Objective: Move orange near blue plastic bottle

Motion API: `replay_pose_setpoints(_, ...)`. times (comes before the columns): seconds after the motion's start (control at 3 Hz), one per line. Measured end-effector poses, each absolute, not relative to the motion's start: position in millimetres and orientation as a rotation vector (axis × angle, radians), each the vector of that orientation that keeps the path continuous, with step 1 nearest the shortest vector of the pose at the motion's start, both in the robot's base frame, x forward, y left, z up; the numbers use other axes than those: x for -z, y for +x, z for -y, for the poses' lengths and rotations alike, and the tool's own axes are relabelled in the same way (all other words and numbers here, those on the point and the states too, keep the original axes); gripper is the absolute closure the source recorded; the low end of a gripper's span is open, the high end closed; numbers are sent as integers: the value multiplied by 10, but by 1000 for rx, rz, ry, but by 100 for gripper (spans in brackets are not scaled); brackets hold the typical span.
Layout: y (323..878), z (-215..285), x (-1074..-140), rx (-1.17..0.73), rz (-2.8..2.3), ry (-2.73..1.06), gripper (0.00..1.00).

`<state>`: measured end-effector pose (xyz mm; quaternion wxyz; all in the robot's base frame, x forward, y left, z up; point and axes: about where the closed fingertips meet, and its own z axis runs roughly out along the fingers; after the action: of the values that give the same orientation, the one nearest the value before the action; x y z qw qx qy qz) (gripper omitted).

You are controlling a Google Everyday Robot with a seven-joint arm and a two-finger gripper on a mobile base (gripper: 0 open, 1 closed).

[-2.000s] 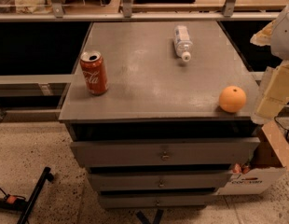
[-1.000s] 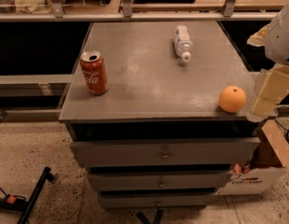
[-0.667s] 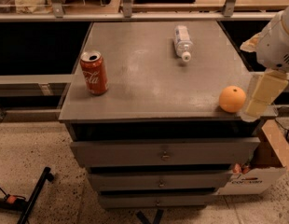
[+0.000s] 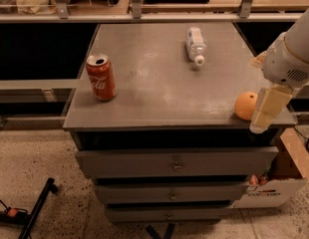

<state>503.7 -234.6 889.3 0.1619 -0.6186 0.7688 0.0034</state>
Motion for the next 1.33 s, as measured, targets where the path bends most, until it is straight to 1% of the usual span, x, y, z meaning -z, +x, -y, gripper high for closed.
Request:
replay_pose_setpoints(0.67,5154,2502,-8480,-83,-2267,-1724,0)
replay_pose_setpoints(1.0,5193,2556,-8329,-117,-2303,-1695,16)
replay_pose_setpoints(1.33,5216,2572,-8245,-148,-2323,-1670,39)
